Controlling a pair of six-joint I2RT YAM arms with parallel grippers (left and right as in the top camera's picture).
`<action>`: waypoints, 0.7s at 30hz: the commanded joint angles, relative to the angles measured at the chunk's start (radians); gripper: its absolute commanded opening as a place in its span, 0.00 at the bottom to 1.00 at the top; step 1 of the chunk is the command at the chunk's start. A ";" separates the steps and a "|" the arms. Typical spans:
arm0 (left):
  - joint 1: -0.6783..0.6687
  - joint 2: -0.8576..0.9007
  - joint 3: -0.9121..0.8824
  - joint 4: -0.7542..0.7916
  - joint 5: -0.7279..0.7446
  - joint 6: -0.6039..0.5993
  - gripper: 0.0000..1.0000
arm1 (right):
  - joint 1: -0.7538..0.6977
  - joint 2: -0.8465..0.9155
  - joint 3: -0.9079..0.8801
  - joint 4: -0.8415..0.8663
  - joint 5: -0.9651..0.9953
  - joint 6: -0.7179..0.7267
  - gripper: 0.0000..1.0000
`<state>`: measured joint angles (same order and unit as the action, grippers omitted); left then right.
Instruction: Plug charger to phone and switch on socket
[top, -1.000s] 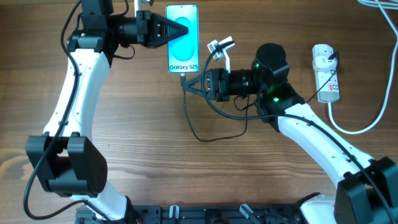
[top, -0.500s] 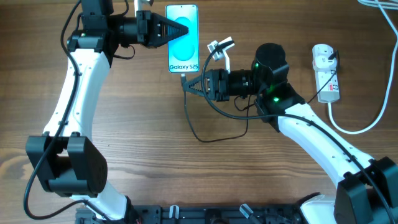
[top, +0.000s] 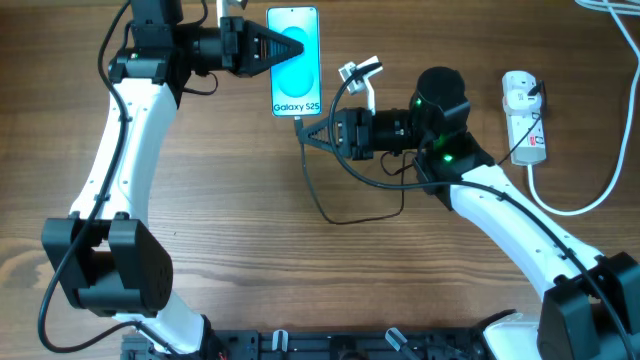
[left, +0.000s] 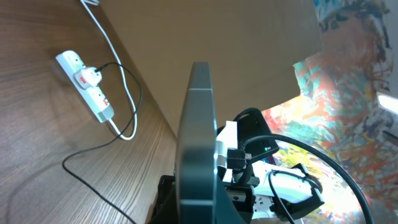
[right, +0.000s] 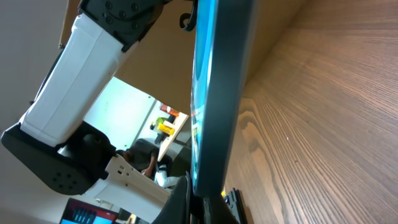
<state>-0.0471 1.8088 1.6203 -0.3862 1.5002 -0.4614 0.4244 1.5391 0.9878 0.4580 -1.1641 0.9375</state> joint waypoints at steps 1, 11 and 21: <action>-0.001 -0.021 0.009 0.005 0.029 0.009 0.04 | -0.014 0.009 0.000 0.009 0.002 -0.018 0.04; -0.024 -0.021 0.009 0.005 0.027 0.009 0.04 | -0.011 0.009 0.000 0.065 0.064 0.028 0.04; -0.054 -0.021 0.008 -0.006 0.027 0.010 0.04 | -0.021 0.009 0.000 0.157 0.102 0.064 0.04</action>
<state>-0.0673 1.8088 1.6211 -0.3801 1.4940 -0.4725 0.4244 1.5402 0.9657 0.5549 -1.1561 0.9874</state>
